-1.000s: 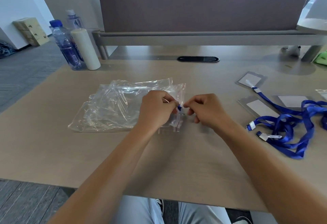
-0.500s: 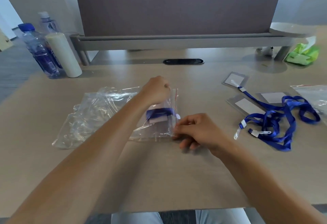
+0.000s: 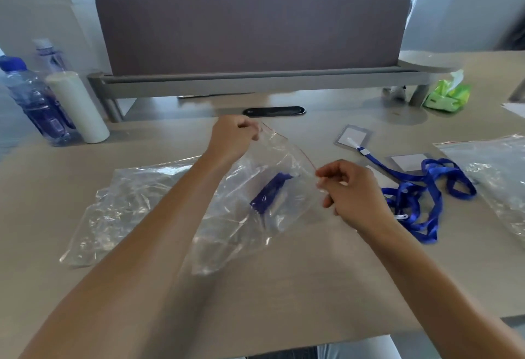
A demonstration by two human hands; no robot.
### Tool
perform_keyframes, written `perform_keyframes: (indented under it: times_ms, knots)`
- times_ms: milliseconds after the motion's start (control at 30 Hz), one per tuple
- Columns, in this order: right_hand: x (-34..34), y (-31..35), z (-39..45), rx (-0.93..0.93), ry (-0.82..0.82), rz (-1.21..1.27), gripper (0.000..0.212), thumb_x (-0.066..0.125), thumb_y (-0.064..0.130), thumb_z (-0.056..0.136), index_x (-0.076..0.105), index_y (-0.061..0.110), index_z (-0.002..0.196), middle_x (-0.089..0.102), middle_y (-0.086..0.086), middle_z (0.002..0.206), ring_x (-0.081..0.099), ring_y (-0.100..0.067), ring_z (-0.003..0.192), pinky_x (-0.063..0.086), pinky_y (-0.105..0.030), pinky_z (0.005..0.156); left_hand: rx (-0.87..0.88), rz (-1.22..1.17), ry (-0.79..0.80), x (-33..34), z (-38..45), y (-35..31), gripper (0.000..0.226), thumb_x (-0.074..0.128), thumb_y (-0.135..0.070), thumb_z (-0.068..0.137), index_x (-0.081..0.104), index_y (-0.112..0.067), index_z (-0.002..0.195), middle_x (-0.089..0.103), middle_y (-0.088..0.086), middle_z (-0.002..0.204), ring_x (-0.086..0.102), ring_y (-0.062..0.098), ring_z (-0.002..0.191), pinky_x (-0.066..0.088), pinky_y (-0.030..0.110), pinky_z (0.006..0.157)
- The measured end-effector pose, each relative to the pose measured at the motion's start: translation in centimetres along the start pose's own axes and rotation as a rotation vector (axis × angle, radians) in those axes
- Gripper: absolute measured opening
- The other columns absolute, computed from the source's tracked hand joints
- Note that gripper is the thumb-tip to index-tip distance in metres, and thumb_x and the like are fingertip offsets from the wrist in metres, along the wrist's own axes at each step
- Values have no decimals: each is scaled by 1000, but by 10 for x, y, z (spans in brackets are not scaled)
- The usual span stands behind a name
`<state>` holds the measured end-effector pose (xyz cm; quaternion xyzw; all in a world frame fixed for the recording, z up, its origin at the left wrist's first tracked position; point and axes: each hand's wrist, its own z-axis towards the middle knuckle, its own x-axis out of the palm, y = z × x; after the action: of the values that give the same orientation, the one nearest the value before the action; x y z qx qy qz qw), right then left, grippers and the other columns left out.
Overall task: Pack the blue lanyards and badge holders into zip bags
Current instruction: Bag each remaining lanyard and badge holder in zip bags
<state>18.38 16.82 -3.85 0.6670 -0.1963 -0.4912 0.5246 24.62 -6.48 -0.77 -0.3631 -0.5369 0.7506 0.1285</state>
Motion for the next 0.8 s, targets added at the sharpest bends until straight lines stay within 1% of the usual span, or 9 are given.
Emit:
perform_keyframes:
  times_ms: [67, 200, 267, 333, 500, 600, 667, 733, 800]
  knots:
    - [-17, 3, 4, -38, -86, 19, 17, 60, 9, 98, 68, 25, 100, 71, 2, 93, 66, -8, 52, 49, -29, 52, 4, -72, -24, -3, -5, -14, 15, 61, -17, 97, 74, -17, 90, 73, 1, 85, 58, 9, 70, 48, 19, 68]
    - [-52, 14, 8, -111, -207, 51, 14, 61, 11, 98, 65, 23, 105, 71, 4, 95, 66, -9, 49, 43, -20, 45, 66, -176, -45, -2, -14, -46, 15, 62, -17, 96, 76, -10, 93, 72, 4, 83, 56, 12, 68, 47, 25, 73]
    - [-70, 21, 9, -144, -274, 61, 14, 62, 11, 97, 65, 22, 105, 72, 5, 94, 64, -7, 48, 44, -17, 47, 100, -196, -54, 1, -21, -65, 16, 63, -19, 96, 75, -11, 89, 71, 3, 79, 55, 10, 66, 45, 21, 68]
    - [-88, 29, 10, -165, -328, 79, 15, 63, 12, 96, 67, 22, 106, 73, 7, 93, 62, -4, 47, 47, -20, 55, 132, -219, -70, 5, -28, -82, 16, 63, -19, 96, 75, -14, 87, 70, -2, 74, 56, 7, 63, 48, 18, 65]
    - [-131, 46, 9, -246, -389, 146, 15, 67, 10, 94, 69, 23, 101, 73, 8, 83, 60, 0, 50, 44, -15, 53, 242, -253, -147, 12, -41, -117, 16, 65, -16, 95, 75, -17, 83, 69, -9, 69, 59, 8, 66, 55, 35, 69]
    - [-151, 55, 6, -275, -416, 158, 10, 71, 17, 91, 71, 25, 98, 73, 8, 77, 59, -1, 49, 46, -23, 58, 286, -267, -208, 16, -49, -136, 16, 65, -19, 95, 75, -19, 83, 70, -7, 71, 62, 5, 69, 53, 27, 70]
    - [-161, 61, 5, -297, -434, 152, 9, 72, 19, 91, 72, 24, 100, 73, 9, 80, 61, -3, 53, 49, -28, 63, 316, -284, -236, 20, -54, -148, 15, 64, -17, 96, 74, -15, 85, 70, -4, 71, 62, 5, 69, 51, 23, 71]
    - [-170, 66, 4, -329, -474, 87, 8, 72, 24, 91, 72, 25, 100, 71, 12, 83, 63, -5, 65, 52, -29, 70, 360, -296, -231, 25, -60, -160, 14, 63, -14, 97, 74, -8, 89, 69, 0, 72, 62, 5, 67, 51, 21, 73]
    - [-176, 73, 2, -369, -510, -39, 8, 71, 30, 92, 72, 26, 99, 66, 17, 82, 59, -5, 71, 49, -26, 71, 402, -289, -190, 31, -68, -171, 14, 63, -12, 97, 73, -5, 90, 69, 1, 72, 61, 3, 66, 50, 16, 70]
